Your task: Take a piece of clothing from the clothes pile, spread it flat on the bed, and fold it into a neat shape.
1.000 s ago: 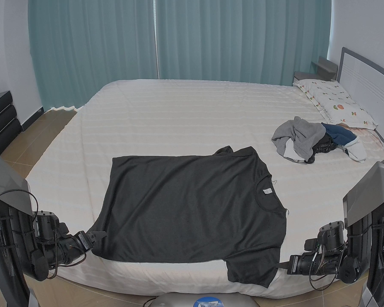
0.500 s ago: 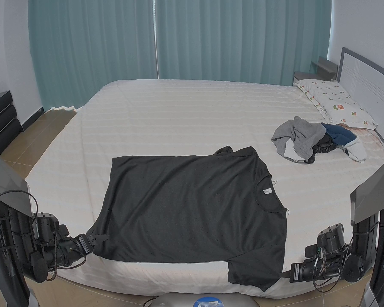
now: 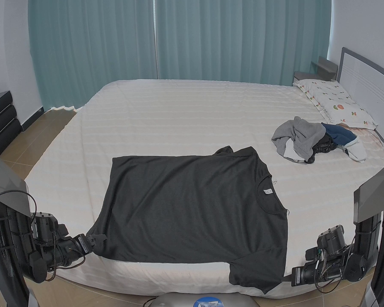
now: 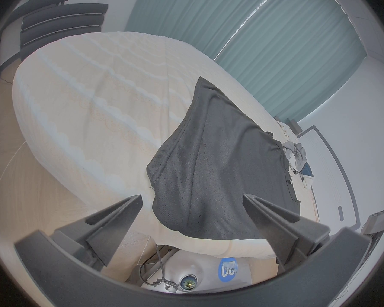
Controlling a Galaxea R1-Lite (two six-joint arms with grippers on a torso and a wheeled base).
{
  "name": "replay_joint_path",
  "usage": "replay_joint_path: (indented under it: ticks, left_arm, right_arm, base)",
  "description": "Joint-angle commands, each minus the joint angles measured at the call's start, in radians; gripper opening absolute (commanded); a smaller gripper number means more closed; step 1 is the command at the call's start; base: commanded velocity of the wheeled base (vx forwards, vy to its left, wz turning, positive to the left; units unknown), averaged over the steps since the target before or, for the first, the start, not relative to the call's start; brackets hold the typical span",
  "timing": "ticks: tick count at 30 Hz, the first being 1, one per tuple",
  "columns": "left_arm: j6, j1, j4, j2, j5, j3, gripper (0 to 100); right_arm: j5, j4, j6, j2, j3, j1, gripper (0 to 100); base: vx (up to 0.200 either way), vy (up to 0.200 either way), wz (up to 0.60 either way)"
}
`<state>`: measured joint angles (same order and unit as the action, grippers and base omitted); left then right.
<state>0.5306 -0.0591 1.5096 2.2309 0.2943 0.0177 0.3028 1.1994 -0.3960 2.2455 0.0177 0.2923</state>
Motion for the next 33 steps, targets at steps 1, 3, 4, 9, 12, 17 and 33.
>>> replay_joint_path:
  ticks: [1,3,4,9,12,17,33]
  left_arm:
    - [-0.001,-0.001,0.001,-0.01,0.0,-0.005,100]
    - [-0.001,-0.001,0.001,-0.016,0.0,-0.005,100]
    - [-0.001,-0.001,0.001,-0.02,0.0,-0.005,100]
    - [-0.001,-0.001,0.001,-0.043,0.0,-0.005,100]
    - [-0.001,-0.001,0.001,-0.048,0.002,-0.002,100]
    - [0.0,0.001,0.001,-0.066,0.003,-0.005,100]
    - [0.1,0.024,-0.015,-0.089,-0.001,-0.016,100]
  right_arm:
    - [-0.011,-0.003,0.002,-0.006,-0.018,0.002,0]
    - [-0.034,-0.004,0.002,-0.001,-0.018,0.014,0]
    - [-0.045,-0.006,0.002,0.0,-0.018,0.021,0]
    - [-0.047,0.0,-0.014,-0.009,-0.018,0.021,100]
    - [-0.037,0.011,-0.021,-0.014,-0.018,0.005,100]
    - [0.064,0.037,-0.1,-0.098,-0.018,-0.059,100]
    - [0.207,0.371,-0.397,0.028,-0.015,-0.105,100]
  base:
    - [0.0,0.0,0.0]
    - [0.0,0.0,0.0]
    - [0.0,0.0,0.0]
    - [0.0,0.0,0.0]
    - [0.0,0.0,0.0]
    - [0.0,0.0,0.0]
    - [-0.1,0.1,0.0]
